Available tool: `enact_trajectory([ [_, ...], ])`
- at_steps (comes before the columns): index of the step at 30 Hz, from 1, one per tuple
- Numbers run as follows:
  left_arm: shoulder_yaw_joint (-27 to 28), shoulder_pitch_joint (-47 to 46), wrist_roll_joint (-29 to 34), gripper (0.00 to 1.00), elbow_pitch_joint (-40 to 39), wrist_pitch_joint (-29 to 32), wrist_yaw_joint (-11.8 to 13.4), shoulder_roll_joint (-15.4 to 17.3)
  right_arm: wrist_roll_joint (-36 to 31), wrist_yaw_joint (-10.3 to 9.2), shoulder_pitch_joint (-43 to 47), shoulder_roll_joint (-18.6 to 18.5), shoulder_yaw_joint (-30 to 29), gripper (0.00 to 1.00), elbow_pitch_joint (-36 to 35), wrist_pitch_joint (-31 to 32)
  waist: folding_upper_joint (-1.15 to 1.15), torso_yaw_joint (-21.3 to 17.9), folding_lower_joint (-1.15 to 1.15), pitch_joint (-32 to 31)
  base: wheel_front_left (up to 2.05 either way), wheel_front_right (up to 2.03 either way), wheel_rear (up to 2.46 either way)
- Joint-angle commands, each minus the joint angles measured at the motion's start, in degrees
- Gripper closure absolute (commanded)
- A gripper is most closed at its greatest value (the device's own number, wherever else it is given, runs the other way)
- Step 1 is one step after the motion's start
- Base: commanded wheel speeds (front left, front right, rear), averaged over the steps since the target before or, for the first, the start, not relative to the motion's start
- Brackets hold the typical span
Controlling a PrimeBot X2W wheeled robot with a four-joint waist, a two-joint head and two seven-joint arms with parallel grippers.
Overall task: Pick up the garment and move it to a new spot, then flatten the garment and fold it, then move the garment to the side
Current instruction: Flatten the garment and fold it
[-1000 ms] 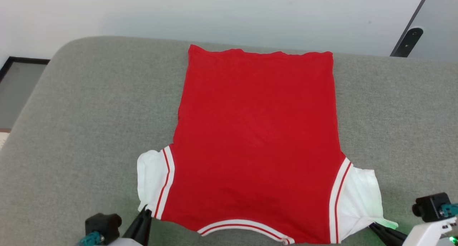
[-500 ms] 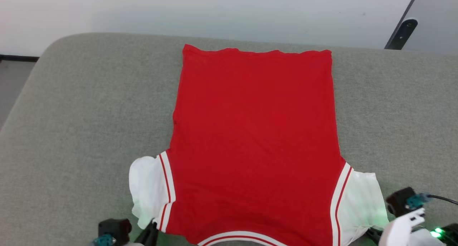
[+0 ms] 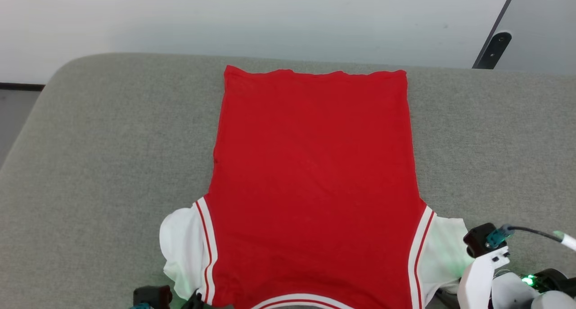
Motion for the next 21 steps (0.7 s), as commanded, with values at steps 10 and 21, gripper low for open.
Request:
enact_trajectory([
  [10, 0.2, 0.02, 0.48, 1.0, 4.19, -0.77, -2.45, 0.33, 5.31, -0.17, 2.49, -3.09, -7.39, 0.0, -13.99, 3.05, 0.0, -0.76, 0.0, -0.76, 0.0, 0.0, 0.0],
  [21, -0.39, -3.23, 1.11, 1.0, 2.52, 2.81, -2.97, 2.56, 5.37, -0.16, -0.53, -0.59, -15.45, 0.0, -25.92, -1.36, 0.0, 0.5, 0.0, 2.01, 0.0, 0.0, 0.0],
])
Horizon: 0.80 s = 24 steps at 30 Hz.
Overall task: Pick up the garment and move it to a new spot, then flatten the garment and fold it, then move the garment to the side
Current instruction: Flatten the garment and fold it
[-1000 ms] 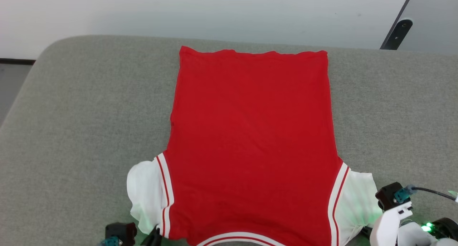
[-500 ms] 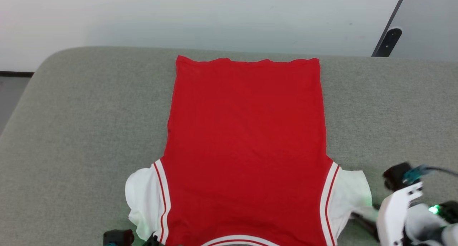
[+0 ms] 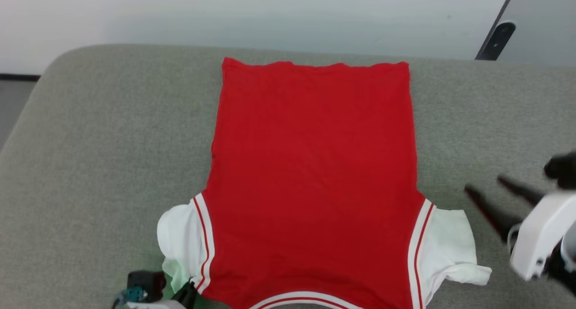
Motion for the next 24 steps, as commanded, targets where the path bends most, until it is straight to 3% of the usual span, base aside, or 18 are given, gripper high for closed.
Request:
enact_trajectory([
  [1, -0.28, -0.68, 0.21, 1.0, 0.3, 1.07, 0.19, 0.59, -0.63, -0.06, -1.74, -0.06, -0.01, 0.0, -0.1, -0.72, 0.0, 0.73, 0.0, 1.04, 0.0, 0.0, 0.0],
  [6, -1.69, -3.66, 1.43, 1.0, -1.44, 4.88, -0.21, 1.77, -2.71, -0.06, -11.54, -0.7, 0.96, 0.0, 4.72, -1.46, 0.0, 2.46, 0.0, 4.01, 0.0, 0.0, 0.0],
  [11, -2.91, -7.71, 3.25, 1.0, -3.16, 7.18, -0.89, 1.1, -4.65, -0.06, -25.13, -2.88, 3.58, 0.0, 14.21, 0.02, 0.0, 5.58, 0.0, 8.21, 0.0, 0.0, 0.0],
  [19, -5.49, -15.12, 6.46, 1.0, -2.58, 9.03, -3.99, -2.91, -8.17, -0.06, -45.55, -6.01, 7.63, 0.0, 33.2, 5.25, 0.0, 12.9, 0.0, 16.18, 0.0, 0.0, 0.0],
  [24, -7.04, -19.93, 7.76, 1.0, 0.89, 9.29, -7.23, -6.74, -11.92, -0.06, -54.24, -5.32, 4.92, 0.0, 45.08, 9.78, 0.0, 17.54, 0.0, 20.19, 0.0, 0.0, 0.0],
])
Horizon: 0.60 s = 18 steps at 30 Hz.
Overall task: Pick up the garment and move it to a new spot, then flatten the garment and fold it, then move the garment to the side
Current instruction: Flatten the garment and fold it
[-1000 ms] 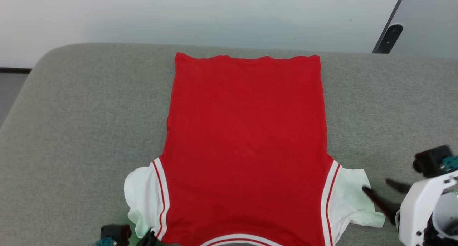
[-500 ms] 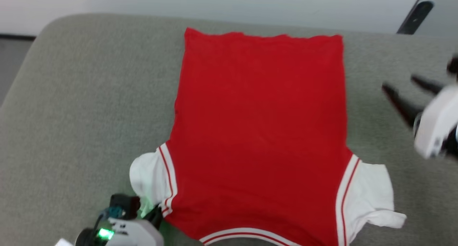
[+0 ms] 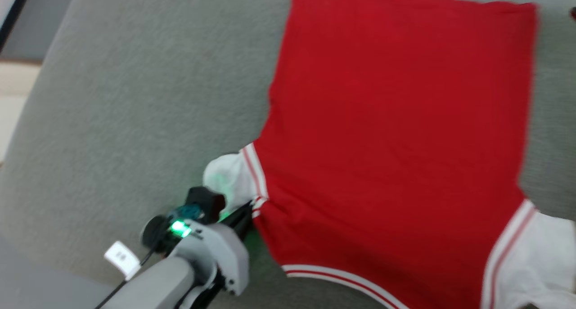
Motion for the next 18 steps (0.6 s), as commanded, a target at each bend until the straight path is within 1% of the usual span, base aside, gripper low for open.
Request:
enact_trajectory([
  [1, -1.05, -1.52, 0.41, 1.0, 3.15, 0.97, -0.27, -2.92, -1.88, -0.06, -2.12, 0.12, -1.53, 0.0, 2.67, 0.31, 0.0, 7.02, 0.0, 6.39, 0.0, 0.0, 0.0],
  [3, -1.99, -2.8, 0.89, 1.0, 5.01, 0.77, -1.56, -4.69, -4.86, -0.06, -3.77, 0.46, -3.69, 0.0, 6.77, 1.05, 0.0, 8.86, 0.0, 7.42, 0.0, 0.0, 0.0],
  [8, -3.59, -4.77, 1.86, 1.0, 9.45, 0.01, -3.9, -8.41, -12.62, -0.06, -6.72, 1.96, -12.46, 0.0, 15.5, 1.38, 0.0, 12.24, 0.0, 9.12, 0.0, 0.0, 0.0],
  [10, -4.15, -5.19, 2.09, 1.0, 11.2, -0.4, -4.56, -9.43, -16.1, -0.06, -6.63, 2.91, -15.15, 0.0, 18.4, 1.83, 0.0, 13.23, 0.0, 9.36, 0.0, 0.0, 0.0],
  [11, -4.15, -5.19, 2.09, 1.0, 11.2, -0.4, -4.56, -9.43, -16.1, -0.06, -6.63, 2.91, -15.15, 0.0, 18.4, 1.83, 0.0, 13.23, 0.0, 9.36, 0.0, 0.0, 0.0],
  [13, -4.77, -5.28, 2.43, 1.0, 12.89, -0.53, -5.1, -10.19, -19.52, -0.03, -5.99, 3.55, -19.06, 0.0, 21.06, 1.89, 0.0, 13.97, 0.0, 9.4, 0.0, 0.0, 0.0],
  [15, -5.08, -5.35, 2.4, 1.0, 14.07, -0.83, -5.72, -10.8, -22.91, -0.02, -4.22, 5.31, -22.33, 0.0, 23.62, 2.73, 0.0, 14.43, 0.0, 9.35, 0.0, 0.0, 0.0],
  [16, -5.03, -5.24, 2.14, 1.0, 14.62, -1.07, -5.97, -11.01, -24.57, 0.0, -3.71, 5.93, -24.08, 0.66, 24.16, 2.62, 0.0, 14.53, 0.0, 9.47, 0.0, 0.0, 0.0],
  [17, -5.09, -5.35, 2.05, 1.0, 15.34, -1.23, -6.13, -11.27, -26.4, 0.01, -3.5, 6.65, -25.59, 1.0, 24.1, 1.8, 0.0, 14.66, 0.0, 9.57, 0.0, 0.0, 0.0],
  [18, -5.2, -5.63, 2.22, 1.0, 16.08, -1.1, -6.35, -11.4, -28.02, 0.0, -3.47, 7.28, -27.03, 1.0, 23.82, 1.15, 0.0, 14.72, 0.0, 9.69, 0.0, 0.0, 0.0],
])
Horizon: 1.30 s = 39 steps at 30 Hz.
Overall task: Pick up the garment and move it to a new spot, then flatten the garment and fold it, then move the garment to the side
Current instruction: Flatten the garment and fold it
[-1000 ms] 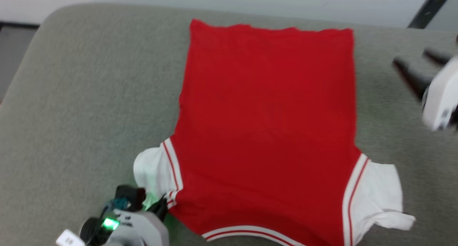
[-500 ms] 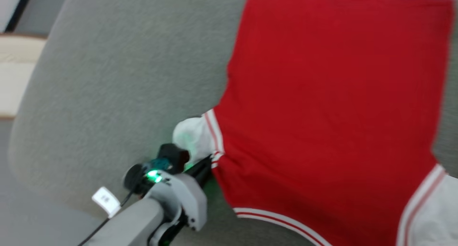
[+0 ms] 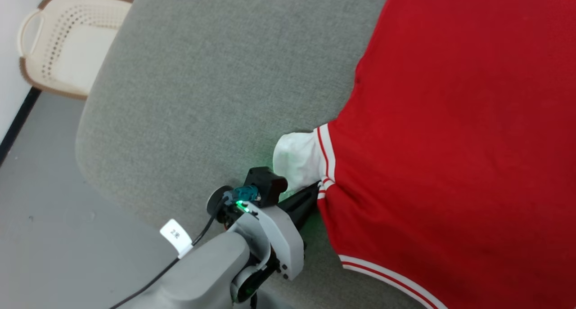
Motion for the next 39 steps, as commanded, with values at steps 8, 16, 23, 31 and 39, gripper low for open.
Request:
enact_trajectory([
  [8, 0.04, 1.53, -1.57, 1.0, 12.38, 1.82, 1.25, 0.98, -4.72, 0.29, -0.93, 8.4, -2.1, 1.0, 1.93, -1.97, 0.0, -1.5, 0.0, -1.64, 0.0, 0.0, 0.0],
  [16, 1.89, 3.56, -3.8, 1.0, 16.9, 0.73, 1.12, 3.44, 2.8, 0.15, 1.16, 8.87, 7.5, 1.0, 3.09, -2.14, 0.0, -7.79, 0.0, -7.12, 0.0, 0.0, 0.0],
  [23, 2.93, 5.29, -5.17, 1.0, 17.14, -0.21, 1.81, 4.73, 15.16, 0.03, 11.41, 3.72, 16.33, 1.0, -4.53, -2.02, 0.0, -12.49, 0.0, -10.16, 0.0, 0.0, 0.0],
  [31, 3.64, 6.65, -6.06, 1.0, 14.72, -0.31, 2.81, 6.49, 27.26, 0.03, 28.97, -1.28, 16.4, 1.0, -21.73, 2.91, 0.0, -16.14, 0.0, -11.73, 0.0, 0.0, 0.0],
  [39, 4.25, 7.37, -6.57, 1.0, 11.27, -0.07, 3.8, 7.98, 32.51, 0.03, 49.15, 1.57, 10.04, 1.0, -42.3, 11.09, 0.0, -17.92, 0.0, -12.06, 0.0, 0.0, 0.0],
])
